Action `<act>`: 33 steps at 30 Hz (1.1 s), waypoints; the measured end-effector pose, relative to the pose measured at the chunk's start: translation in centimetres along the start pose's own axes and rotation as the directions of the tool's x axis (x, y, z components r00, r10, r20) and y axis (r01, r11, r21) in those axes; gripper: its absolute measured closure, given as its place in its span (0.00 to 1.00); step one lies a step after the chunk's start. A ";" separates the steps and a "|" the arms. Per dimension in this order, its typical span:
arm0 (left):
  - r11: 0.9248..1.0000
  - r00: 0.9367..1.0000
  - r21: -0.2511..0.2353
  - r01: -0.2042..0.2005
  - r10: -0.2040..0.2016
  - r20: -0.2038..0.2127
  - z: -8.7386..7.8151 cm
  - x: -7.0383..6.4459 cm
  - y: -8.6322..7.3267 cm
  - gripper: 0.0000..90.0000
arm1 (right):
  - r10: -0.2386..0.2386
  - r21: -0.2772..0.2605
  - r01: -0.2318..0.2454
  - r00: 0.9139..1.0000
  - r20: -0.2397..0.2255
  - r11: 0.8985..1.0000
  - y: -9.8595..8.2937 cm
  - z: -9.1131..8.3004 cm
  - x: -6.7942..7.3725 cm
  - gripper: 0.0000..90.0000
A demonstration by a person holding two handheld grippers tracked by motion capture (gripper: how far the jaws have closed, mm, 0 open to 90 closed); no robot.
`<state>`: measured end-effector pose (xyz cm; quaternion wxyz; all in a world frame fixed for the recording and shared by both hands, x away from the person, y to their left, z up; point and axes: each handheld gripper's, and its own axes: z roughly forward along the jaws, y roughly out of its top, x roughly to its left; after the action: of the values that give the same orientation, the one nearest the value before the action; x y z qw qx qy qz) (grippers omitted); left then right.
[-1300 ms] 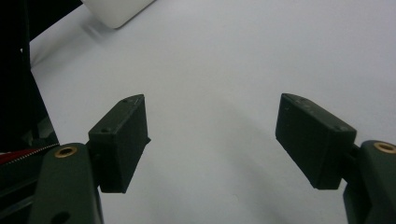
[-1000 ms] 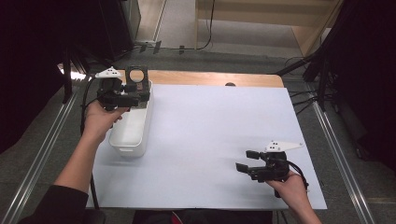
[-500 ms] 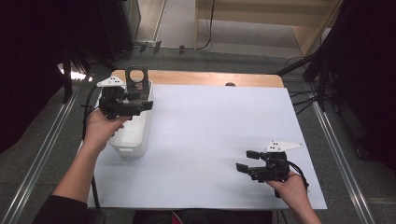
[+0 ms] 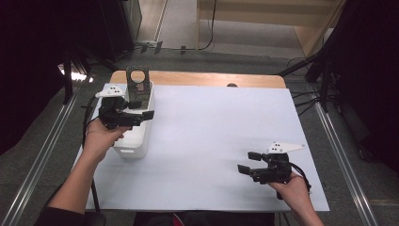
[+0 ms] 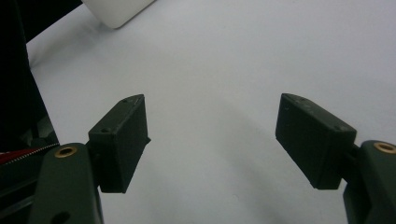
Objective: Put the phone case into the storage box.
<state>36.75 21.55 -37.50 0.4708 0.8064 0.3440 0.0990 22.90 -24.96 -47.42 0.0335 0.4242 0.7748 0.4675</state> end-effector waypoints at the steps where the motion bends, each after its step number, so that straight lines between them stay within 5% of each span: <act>1: 1.000 1.000 0.003 -0.008 0.008 0.001 -0.1 -0.1 0.0 0.30 | 0.001 -0.001 -0.001 1.000 0.000 1.000 0.0 0.0 0.0 0.27; 33: 0.997 0.993 0.015 -0.070 0.069 0.096 -1.7 -3.9 -2.7 0.30 | 0.003 -0.003 -0.003 1.000 -0.001 1.000 0.0 -0.1 0.0 0.27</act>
<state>31.76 21.05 -38.22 0.4753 0.8260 0.2938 0.0735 22.82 -25.00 -47.35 0.0329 0.4253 0.7734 0.4689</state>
